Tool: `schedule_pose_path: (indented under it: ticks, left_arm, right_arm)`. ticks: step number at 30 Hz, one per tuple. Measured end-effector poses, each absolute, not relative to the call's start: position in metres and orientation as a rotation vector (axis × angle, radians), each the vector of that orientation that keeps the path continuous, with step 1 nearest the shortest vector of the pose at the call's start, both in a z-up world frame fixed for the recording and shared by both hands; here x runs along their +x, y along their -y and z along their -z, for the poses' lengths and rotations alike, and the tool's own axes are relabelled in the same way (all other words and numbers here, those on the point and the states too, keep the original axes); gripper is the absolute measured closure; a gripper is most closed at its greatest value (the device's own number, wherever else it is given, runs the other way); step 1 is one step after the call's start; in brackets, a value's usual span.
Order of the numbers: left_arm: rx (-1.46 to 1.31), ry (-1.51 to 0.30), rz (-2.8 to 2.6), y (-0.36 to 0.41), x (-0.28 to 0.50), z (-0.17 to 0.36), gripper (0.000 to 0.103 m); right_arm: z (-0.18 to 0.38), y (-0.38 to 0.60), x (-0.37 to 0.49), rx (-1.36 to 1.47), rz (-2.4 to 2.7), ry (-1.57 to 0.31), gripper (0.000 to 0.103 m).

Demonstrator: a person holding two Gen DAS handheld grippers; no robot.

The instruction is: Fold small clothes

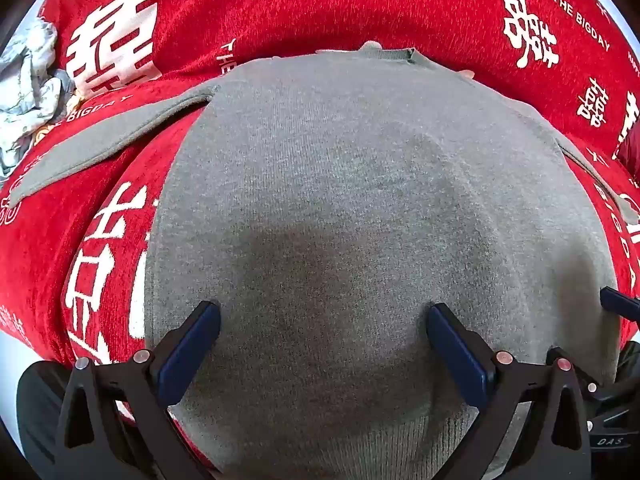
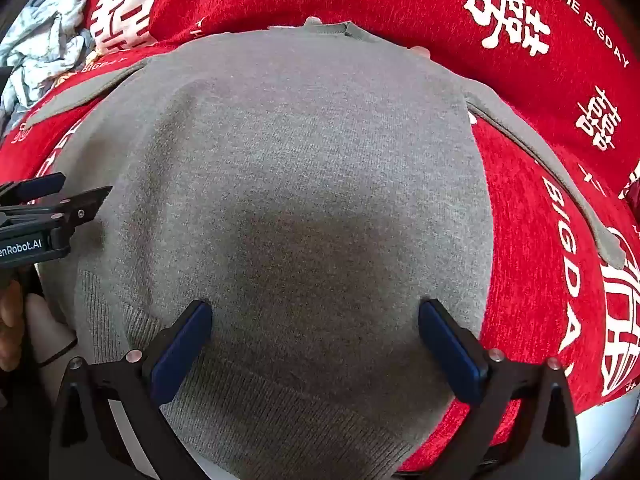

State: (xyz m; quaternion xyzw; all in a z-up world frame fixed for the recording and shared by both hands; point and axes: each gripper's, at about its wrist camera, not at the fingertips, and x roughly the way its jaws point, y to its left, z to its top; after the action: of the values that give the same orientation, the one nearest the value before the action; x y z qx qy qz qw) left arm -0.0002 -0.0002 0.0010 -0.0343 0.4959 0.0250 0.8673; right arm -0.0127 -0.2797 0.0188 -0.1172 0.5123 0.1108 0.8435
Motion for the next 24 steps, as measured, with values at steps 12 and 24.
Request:
schedule_pose_path:
  ticks: [12, 24]
  left_arm:
    - [-0.070, -1.022, -0.061, 0.007, -0.010, -0.002, 0.000]
    - [-0.073, -1.033, -0.057, 0.000, -0.003, -0.001, 0.000]
  right_arm:
    - [-0.016, 0.276, -0.014, -0.252, -0.233, -1.082, 0.000]
    - [-0.017, 0.279, -0.012, -0.252, -0.232, -1.085, 0.000]
